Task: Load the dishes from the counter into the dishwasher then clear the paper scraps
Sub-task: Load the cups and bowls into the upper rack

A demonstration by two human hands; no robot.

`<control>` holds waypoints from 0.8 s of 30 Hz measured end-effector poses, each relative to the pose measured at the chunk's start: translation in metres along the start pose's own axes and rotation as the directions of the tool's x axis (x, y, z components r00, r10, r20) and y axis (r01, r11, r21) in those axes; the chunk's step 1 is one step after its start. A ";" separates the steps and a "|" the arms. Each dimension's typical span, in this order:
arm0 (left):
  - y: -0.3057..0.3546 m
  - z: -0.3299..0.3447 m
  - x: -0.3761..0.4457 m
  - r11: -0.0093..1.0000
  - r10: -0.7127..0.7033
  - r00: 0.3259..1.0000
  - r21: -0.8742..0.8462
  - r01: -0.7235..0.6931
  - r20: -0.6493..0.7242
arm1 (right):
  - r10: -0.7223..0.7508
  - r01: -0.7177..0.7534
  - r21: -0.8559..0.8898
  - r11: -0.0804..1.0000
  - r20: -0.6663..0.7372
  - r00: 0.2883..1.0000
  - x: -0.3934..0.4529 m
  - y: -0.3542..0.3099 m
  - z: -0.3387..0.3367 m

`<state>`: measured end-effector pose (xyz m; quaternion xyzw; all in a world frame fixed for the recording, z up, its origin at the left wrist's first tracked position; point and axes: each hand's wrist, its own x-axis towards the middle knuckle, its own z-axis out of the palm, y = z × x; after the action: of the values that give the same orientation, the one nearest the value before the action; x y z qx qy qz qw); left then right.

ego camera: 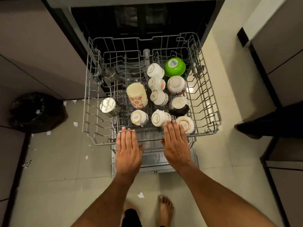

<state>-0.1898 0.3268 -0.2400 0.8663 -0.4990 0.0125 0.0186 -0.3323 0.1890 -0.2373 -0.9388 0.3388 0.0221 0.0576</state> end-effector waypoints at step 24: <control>-0.010 0.028 0.063 1.000 -0.005 0.979 0.001 0.006 -0.204 | -0.048 0.037 -0.066 0.997 -0.188 0.981 0.061 0.019 0.011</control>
<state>-0.1495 0.2761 -0.2660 0.8618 -0.4921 0.1017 0.0689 -0.2971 0.1371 -0.2549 -0.9450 0.3218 -0.0580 -0.0036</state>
